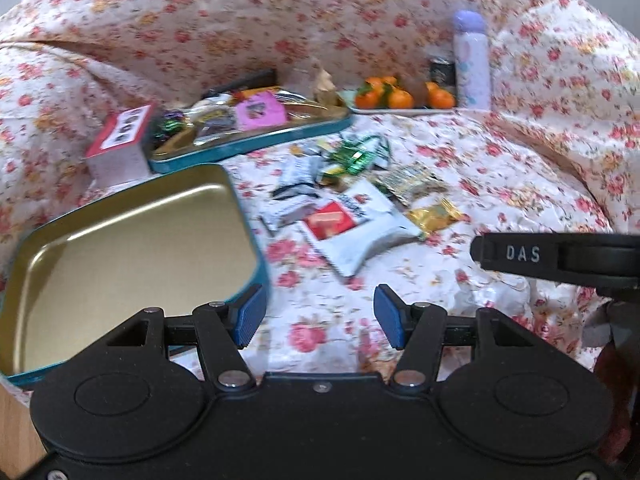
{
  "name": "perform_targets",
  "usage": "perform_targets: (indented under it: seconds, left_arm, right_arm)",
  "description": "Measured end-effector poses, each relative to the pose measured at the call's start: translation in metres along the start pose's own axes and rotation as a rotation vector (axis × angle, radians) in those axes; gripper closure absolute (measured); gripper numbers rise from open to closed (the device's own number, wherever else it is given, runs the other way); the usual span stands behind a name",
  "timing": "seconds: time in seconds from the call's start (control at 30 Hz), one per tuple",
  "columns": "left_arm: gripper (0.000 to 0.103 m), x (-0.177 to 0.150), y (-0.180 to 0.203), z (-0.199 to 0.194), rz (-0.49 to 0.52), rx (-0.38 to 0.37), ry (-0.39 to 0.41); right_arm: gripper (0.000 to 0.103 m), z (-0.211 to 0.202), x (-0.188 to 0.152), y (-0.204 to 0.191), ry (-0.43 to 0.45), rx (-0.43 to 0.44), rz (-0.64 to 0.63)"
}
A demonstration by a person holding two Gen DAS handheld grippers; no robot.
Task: Organize snacks
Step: 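Move the right gripper to the gold-wrapped candy and grasp it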
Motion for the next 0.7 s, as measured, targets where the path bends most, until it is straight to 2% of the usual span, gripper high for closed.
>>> perform_targets:
  seconds: [0.37, 0.47, 0.6, 0.7]
  left_arm:
    - [0.041, -0.005, 0.018, 0.035, -0.021, -0.005, -0.095]
    - [0.041, -0.009, 0.017, 0.043, -0.044, -0.006, -0.128]
    - [0.040, -0.010, 0.015, 0.046, -0.064, -0.005, -0.127]
    - [0.035, -0.011, 0.013, 0.047, -0.072, 0.001, -0.127]
  right_arm:
    - [0.046, 0.009, 0.014, 0.001, 0.008, 0.081, -0.012]
    - [0.046, 0.015, 0.018, -0.009, -0.013, 0.148, -0.037]
    - [0.046, 0.026, 0.025, -0.022, -0.050, 0.237, -0.031]
    - [0.046, 0.037, 0.029, -0.028, -0.088, 0.277, -0.005]
Point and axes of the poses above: each gripper's, at about its wrist camera, not at the fingertips, and z roughly the way its jaws point, y to its right, x to its top, the point moved 8 cm from there along z, roughly the way its jaws point, and after that the axes turned 2 degrees about z, right-handed, at the moved point
